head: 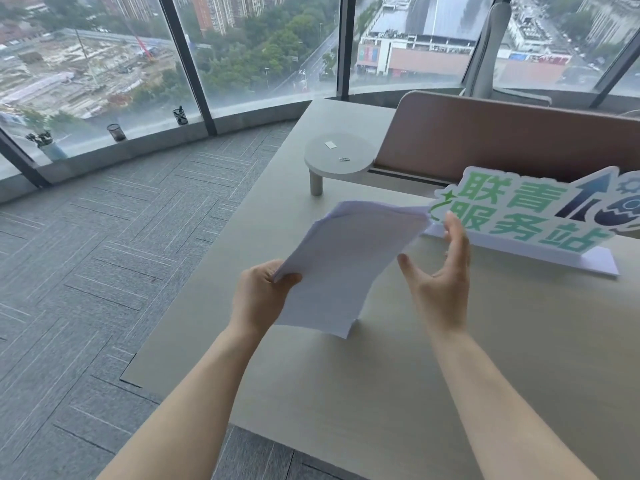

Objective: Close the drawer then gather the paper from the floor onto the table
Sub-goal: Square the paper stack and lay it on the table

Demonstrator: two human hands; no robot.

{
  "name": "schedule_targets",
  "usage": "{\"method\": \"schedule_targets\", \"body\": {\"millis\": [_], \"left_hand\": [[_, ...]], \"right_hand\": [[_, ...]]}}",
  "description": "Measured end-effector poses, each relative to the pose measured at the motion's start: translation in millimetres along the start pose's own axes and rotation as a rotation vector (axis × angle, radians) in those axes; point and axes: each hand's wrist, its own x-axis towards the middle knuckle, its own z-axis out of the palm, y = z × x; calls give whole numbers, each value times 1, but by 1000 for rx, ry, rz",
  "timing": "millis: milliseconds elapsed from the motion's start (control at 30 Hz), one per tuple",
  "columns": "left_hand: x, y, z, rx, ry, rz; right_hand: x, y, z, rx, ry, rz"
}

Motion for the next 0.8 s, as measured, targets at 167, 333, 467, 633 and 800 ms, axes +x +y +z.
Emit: {"method": "schedule_targets", "body": {"millis": [167,333,467,633,800], "left_hand": [[9,39,-20,431,-37,252],[11,70,-32,605,-42,338],[8,64,-36,654,-60,313],[7,26,-42,607,-74,307],[10,-6,-46,242,19,43]], "right_hand": [[16,-15,-6,-190,-116,-187],[13,-4,-16,22,-265,14],[-2,17,-18,139,-326,103],[-15,32,-27,247,-272,188],[-15,37,-34,296,-250,234]]}}
